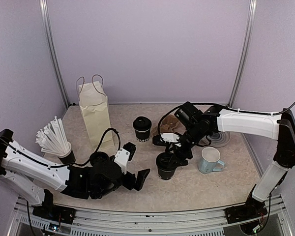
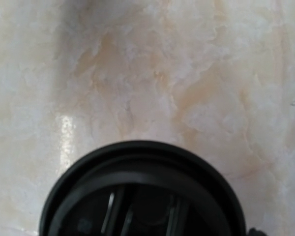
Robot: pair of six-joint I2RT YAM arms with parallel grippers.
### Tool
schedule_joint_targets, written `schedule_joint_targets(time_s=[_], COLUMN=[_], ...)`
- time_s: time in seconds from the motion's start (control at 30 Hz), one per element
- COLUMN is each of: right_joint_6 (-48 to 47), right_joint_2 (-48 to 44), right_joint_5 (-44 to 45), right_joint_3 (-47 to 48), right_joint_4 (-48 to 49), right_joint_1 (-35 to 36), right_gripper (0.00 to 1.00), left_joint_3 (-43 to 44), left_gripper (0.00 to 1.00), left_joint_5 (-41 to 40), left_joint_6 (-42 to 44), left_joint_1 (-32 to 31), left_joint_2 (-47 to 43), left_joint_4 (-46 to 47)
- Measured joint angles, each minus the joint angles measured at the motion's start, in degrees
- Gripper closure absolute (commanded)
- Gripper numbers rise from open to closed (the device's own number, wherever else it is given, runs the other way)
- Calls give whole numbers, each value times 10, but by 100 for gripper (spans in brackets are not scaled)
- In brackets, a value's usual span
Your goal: Pack the takeout coffee
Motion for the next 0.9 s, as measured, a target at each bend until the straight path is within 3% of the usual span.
schedule_joint_targets(time_s=[0.3, 0.77, 0.9], right_joint_6=[15, 37, 47], right_joint_2=[0, 54, 63], right_joint_5=[18, 68, 70], right_joint_3=[3, 81, 91], right_joint_4=[7, 10, 11], right_joint_1=[-21, -207, -224], right_gripper=[27, 24, 13], left_joint_3=[50, 138, 167], left_gripper=[1, 1, 1], left_joint_5=[-23, -28, -29], left_joint_6=[-29, -34, -28], left_joint_1=[19, 23, 23], left_joint_2=[8, 15, -3], left_joint_4=[-43, -132, -158])
